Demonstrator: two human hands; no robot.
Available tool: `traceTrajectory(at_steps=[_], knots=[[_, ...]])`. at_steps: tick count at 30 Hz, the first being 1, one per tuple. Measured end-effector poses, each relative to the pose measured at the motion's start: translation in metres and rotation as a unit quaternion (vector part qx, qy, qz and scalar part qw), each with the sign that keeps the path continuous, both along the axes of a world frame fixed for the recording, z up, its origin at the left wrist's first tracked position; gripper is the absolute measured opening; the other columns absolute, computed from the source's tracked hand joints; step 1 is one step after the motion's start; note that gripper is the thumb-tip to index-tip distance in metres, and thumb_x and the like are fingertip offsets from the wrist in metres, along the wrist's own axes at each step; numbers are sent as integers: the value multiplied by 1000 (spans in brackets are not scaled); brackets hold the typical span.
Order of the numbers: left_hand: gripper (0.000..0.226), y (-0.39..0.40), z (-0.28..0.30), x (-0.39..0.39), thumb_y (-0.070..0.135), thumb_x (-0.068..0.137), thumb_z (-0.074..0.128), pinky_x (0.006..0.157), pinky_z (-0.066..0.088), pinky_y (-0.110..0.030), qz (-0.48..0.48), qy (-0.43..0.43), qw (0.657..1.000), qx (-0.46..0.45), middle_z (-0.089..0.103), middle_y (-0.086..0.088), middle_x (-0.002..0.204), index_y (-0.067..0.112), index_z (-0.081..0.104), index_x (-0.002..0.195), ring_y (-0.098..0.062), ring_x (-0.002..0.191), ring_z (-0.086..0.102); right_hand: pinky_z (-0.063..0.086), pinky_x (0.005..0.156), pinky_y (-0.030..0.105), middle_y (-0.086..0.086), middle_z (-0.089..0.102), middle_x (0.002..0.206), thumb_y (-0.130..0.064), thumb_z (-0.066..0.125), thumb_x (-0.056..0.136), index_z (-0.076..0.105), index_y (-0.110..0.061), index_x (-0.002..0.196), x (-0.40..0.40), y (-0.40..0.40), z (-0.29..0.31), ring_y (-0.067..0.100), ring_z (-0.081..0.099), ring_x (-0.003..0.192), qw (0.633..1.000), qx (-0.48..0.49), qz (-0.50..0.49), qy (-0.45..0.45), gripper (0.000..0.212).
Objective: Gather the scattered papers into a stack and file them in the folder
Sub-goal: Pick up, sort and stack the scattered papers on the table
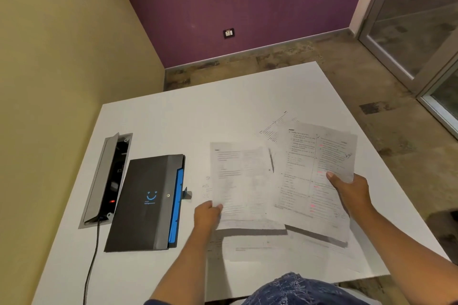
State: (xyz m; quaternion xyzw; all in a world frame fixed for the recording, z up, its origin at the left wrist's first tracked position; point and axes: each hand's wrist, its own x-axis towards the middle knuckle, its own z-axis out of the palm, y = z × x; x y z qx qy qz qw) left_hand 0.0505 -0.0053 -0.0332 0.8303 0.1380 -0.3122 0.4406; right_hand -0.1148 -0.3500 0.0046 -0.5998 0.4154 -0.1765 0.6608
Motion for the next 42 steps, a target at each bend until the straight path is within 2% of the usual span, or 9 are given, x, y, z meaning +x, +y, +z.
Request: traceTrajectory(at_steps=[8,17,19,21,28,32,35,37,42], knots=[[14,18,11,22,22,98,68,100,55,-52,123,20,981,-149,78,-8,110,16,73,108,-31,108,70,56,86,37,11,70,113,-15,71,96,64,-4,132,2,-2,-7,34,69,101,999,-24,1,28,38],[54,-44,41,4,27,82,85,55,32,-28,-63,-18,983,-169,38,-4,59,22,39,56,-16,56,38,59,69,23,8,76,101,-11,73,93,72,-15,102,45,37,16,16,70,82,993,66,98,13,10],[19,-50,55,-3,20,82,85,66,53,-31,-78,-8,974,-211,70,-6,78,13,68,79,-20,72,66,58,61,28,16,77,98,-7,74,91,74,-12,96,52,41,22,27,74,83,991,65,118,12,7],[41,-53,54,-2,4,83,82,94,58,-42,-73,25,959,-274,77,-10,116,8,69,122,-27,108,74,58,60,30,13,79,95,-7,81,81,75,-9,103,54,42,26,35,75,92,989,61,136,-6,22],[54,-57,62,3,8,72,90,104,55,-44,-115,44,956,-268,77,-5,119,17,72,122,-26,116,70,60,88,37,6,79,108,-66,81,60,72,-11,119,56,45,41,35,70,113,978,102,164,-82,82],[44,-65,72,5,3,70,91,85,61,-27,-107,6,970,-219,79,1,107,24,75,106,-22,106,73,56,71,13,-15,78,79,-97,70,36,78,-22,77,60,53,61,-2,74,81,971,84,169,-149,86],[43,-68,79,7,1,70,91,77,60,-22,-108,-24,973,-204,77,6,101,27,73,99,-16,98,73,60,81,21,-16,78,83,-80,83,50,75,-22,90,58,56,68,-2,73,83,965,54,176,-188,71],[42,-69,82,5,2,71,90,74,60,-20,-112,-40,974,-195,76,8,99,28,72,99,-13,94,72,62,88,33,-11,80,101,-35,86,68,68,-16,113,55,55,63,9,75,98,962,37,192,-193,52],[39,-67,77,-7,3,72,89,73,57,-18,-100,-69,978,-170,75,10,95,27,71,98,-11,90,72,59,71,21,-12,80,90,-6,70,65,78,-25,94,43,54,44,7,75,86,971,-11,173,-167,35]])
